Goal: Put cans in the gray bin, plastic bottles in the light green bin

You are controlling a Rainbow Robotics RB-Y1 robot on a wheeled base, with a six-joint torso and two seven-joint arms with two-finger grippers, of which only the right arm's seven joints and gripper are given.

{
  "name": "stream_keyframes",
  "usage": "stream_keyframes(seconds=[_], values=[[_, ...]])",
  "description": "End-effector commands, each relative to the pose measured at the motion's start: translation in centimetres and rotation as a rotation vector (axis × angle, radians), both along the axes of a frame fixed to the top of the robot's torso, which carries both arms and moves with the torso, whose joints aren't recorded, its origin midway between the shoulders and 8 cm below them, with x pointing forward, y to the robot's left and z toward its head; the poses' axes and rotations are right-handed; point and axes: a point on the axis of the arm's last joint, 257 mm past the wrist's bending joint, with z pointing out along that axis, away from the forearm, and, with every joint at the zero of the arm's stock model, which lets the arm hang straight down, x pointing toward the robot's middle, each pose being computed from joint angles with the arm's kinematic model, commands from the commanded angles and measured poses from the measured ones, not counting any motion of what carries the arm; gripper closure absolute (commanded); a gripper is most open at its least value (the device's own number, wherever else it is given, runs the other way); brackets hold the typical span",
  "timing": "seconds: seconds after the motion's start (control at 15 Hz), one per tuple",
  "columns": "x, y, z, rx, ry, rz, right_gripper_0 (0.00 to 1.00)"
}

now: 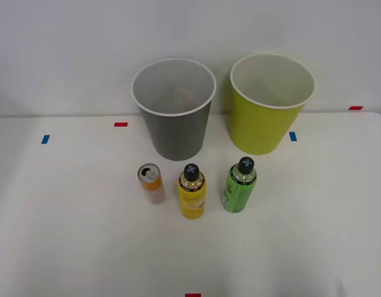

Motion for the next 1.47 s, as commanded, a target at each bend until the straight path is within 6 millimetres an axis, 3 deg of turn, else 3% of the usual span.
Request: stream_keyframes(seconds=[0.07, 0.27, 0.6, 0.73, 1.47], values=[[2.0, 2.5, 0.9, -0.028, -0.055, 0.083, 0.00], [3.8, 4.4, 1.3, -0.053, -0.081, 0.122, 0.00], [3.8, 4.8, 1.2, -0.087, -0.079, 0.117, 0.00], [4.8, 5.1, 0.8, -0.093, -0.066, 0.118, 0.00], [16.6, 10.5, 2.0, -0.056, -0.082, 0.209, 0.00]])
